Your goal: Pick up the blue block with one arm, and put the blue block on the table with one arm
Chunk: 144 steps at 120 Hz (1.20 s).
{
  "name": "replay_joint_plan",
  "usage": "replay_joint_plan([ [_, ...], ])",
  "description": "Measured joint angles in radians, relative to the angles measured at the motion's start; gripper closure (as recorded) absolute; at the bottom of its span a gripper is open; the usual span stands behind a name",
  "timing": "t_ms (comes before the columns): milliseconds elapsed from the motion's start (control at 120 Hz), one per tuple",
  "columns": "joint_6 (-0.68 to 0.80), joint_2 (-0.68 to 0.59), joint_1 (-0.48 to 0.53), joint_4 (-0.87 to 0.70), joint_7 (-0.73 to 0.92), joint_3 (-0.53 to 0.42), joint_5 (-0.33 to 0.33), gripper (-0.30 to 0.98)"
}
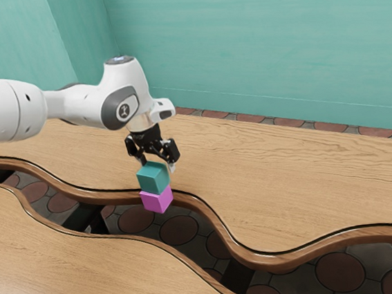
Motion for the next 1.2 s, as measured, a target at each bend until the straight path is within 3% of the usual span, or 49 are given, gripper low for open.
replay_joint_plan([
  [242,0.001,0.041,0.004,0.000,0.001,0.007,0.000,0.01],
  [425,0.001,0.048,0.005,0.000,0.006,0.020,0.001,0.21],
  [733,-0.001,0.006,-0.028,0.017,0.011,0.014,0.009,0.31],
  [925,-0.007,0.051,-0.173,0.057,0.008,0.012,0.012,0.31],
  [1058,-0.006,0.159,-0.196,0.063,0.002,0.017,0.014,0.32],
  [1200,-0.005,0.173,-0.208,0.068,0.003,0.019,0.008,0.20],
])
